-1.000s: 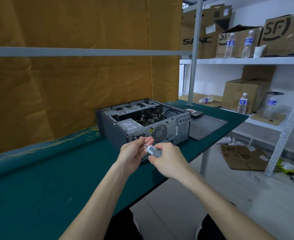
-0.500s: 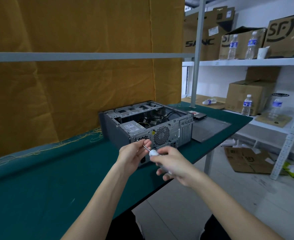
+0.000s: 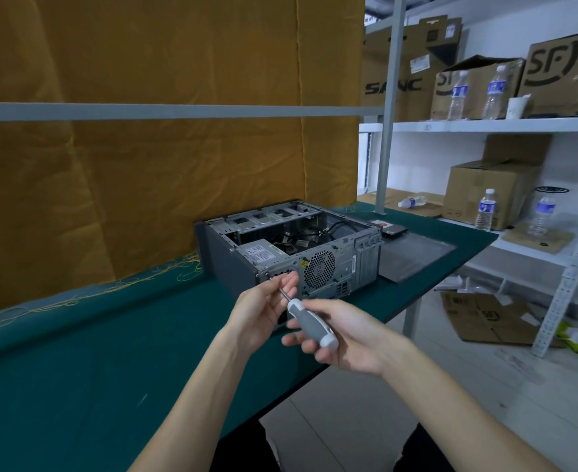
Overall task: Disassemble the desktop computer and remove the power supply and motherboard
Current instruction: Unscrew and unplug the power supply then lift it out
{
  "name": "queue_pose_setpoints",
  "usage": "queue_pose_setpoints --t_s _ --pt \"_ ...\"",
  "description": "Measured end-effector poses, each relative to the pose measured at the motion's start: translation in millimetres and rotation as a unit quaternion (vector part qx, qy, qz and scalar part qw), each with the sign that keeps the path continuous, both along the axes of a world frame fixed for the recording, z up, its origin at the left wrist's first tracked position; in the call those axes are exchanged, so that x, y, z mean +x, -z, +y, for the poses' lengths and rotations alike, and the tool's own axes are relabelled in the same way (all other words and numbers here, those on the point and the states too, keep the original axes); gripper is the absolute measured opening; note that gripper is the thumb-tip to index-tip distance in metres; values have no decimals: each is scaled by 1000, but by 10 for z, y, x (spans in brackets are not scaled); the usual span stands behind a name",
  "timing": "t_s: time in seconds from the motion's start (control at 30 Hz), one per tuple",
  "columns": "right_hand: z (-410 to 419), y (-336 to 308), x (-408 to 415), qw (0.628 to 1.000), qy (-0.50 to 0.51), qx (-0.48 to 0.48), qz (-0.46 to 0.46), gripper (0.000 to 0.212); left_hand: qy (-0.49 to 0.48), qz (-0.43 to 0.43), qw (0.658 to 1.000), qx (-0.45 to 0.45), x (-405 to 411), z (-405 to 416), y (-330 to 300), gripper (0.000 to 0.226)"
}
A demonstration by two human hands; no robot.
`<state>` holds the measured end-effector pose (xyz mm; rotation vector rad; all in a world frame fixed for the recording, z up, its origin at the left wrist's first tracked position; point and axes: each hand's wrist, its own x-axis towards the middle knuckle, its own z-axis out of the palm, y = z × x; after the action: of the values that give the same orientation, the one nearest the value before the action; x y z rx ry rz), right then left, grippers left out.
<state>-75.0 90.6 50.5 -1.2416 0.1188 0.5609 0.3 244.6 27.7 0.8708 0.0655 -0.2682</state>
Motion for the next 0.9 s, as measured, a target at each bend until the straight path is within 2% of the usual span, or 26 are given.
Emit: queue_pose_setpoints --t_s 0.03,0.07,0.1,0.13,0.17,0.2,0.23,0.27,0.3,0.33,0.37,0.4,0.47,0.5,0.53,0.57,0.6,0.63,0.67,0.7,0.73,0.77,0.8,0.83,0.9 --pt "4 -11 -6 1000 -12 22 12 38 6 3 1000 -7 0 9 9 25" --pt "22 -12 7 1000 -9 -6 -8 36 2 6 1000 0 -6 5 9 23" --pt "51 -3 14 995 2 -84 -59 34 -15 6 1000 26 -8 -8 6 21" --pt "86 8 14 971 20 -201 -128 31 -43 2 996 71 -3 -24 8 18" --pt "112 26 15 921 39 -331 -201 30 -74 -3 990 119 6 -42 13 17" --pt "120 50 17 849 62 -450 -269 29 -96 -8 984 150 19 -58 17 17" --pt "122 81 27 780 87 -531 -319 24 -103 -9 982 157 26 -69 12 17" --pt "112 102 39 761 107 -545 -335 17 -97 -6 985 143 24 -77 -2 16" --pt "87 107 49 804 113 -488 -320 12 -84 -1 989 118 23 -81 -13 16" --pt "66 86 57 877 103 -386 -267 16 -72 4 993 92 20 -80 -23 17" --pt "47 51 51 945 71 -264 -180 24 -60 6 996 71 16 -70 -29 19" --pt "22 8 33 980 30 -167 -102 31 -47 4 998 52 9 -52 -27 22" --pt "-7 -25 10 996 -8 -87 -31 38 -29 -3 999 28 2 -16 4 25" --pt "1 -23 11 994 -4 -100 -43 36 -28 -2 999 25 -6 -9 6 26" --pt "26 -9 8 982 13 -165 -92 32 -35 -2 999 35 -11 -14 3 25" --pt "66 15 7 946 35 -276 -166 27 -51 -5 997 63 -9 -30 2 24" --pt "95 44 11 880 65 -403 -245 22 -71 -8 993 95 1 -54 -3 23" --pt "107 72 6 796 92 -510 -311 18 -87 -11 989 116 12 -80 -6 21" --pt "111 99 10 734 119 -569 -350 13 -95 -8 989 117 23 -101 -14 17" --pt "90 117 17 735 129 -562 -355 10 -91 -4 990 103 27 -114 -20 15" --pt "44 109 37 797 125 -494 -323 13 -80 -3 993 86 29 -124 -19 15" --pt "2 77 54 880 107 -385 -256 18 -67 -5 995 69 25 -123 -13 18" --pt "-32 35 60 945 71 -271 -168 24 -55 -8 997 55 15 -113 -2 20" --pt "-62 -6 57 977 37 -186 -98 29 -44 -13 998 40 6 -100 13 23" --pt "-80 -18 53 989 22 -130 -61 36 -35 -11 999 13 14 -86 33 25"
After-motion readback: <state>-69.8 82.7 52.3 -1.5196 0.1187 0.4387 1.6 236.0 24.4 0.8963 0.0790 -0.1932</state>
